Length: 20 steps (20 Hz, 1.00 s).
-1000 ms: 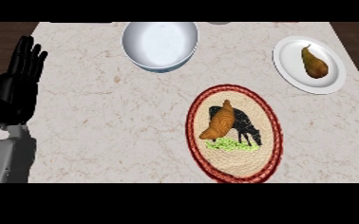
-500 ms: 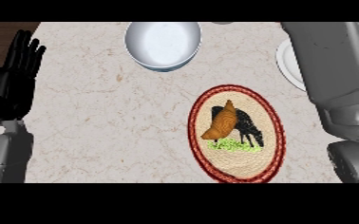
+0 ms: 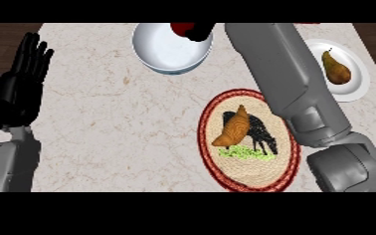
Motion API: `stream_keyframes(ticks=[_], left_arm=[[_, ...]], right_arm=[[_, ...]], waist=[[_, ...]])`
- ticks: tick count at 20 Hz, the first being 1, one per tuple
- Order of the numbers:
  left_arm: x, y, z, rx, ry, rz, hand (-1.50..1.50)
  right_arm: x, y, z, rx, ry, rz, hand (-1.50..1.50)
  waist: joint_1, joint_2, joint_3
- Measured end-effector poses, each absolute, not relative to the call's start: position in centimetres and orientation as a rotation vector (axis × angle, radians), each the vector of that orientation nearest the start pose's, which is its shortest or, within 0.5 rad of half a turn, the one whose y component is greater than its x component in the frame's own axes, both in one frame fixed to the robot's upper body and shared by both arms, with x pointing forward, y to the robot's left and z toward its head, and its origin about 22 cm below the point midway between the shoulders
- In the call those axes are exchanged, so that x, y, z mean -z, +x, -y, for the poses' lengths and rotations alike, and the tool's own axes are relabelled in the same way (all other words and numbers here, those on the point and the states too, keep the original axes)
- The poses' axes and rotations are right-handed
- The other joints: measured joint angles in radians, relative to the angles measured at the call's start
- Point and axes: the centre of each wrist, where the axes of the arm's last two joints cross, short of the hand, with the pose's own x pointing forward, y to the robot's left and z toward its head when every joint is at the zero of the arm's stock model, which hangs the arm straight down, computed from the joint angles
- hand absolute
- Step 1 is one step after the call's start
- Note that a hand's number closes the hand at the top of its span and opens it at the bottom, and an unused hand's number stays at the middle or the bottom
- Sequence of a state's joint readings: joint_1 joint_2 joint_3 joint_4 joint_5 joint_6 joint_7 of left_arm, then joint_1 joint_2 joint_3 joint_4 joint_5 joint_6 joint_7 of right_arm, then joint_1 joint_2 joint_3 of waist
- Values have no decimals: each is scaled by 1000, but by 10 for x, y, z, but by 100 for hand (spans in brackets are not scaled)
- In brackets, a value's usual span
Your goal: Pick the can from the placemat and place it in the bowl
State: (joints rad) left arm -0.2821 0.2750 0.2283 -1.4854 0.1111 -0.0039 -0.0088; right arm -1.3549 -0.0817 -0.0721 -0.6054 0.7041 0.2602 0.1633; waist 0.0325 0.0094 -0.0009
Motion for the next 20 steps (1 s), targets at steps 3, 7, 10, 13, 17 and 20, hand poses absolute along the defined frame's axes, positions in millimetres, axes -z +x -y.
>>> stream_keyframes(ticks=[3, 7, 10, 13, 17, 20], left_arm=[[-88, 304, -319, -8, 206, 1801, 0], [-84, 304, -316, 3, 202, 1807, 0], [-89, 310, -314, 12, 190, 1820, 0], [-89, 314, -303, 18, 178, 1822, 0], [-95, 319, -301, 22, 169, 1820, 0], [-98, 316, -310, 23, 177, 1821, 0]], right_arm=[[-206, 454, 60, -1132, -536, 1528, 150], [-181, 456, 54, -1084, -587, 1447, -150], [-156, 457, 59, -1013, -576, 1404, -150], [-143, 457, 64, -929, -512, 1400, -150], [-129, 457, 71, -792, -412, 1467, -150], [-126, 457, 76, -671, -390, 1552, -150]], waist=[[7, 4, 0], [18, 8, 0], [28, 14, 0], [39, 18, 0], [48, 20, 1], [46, 18, 1]])
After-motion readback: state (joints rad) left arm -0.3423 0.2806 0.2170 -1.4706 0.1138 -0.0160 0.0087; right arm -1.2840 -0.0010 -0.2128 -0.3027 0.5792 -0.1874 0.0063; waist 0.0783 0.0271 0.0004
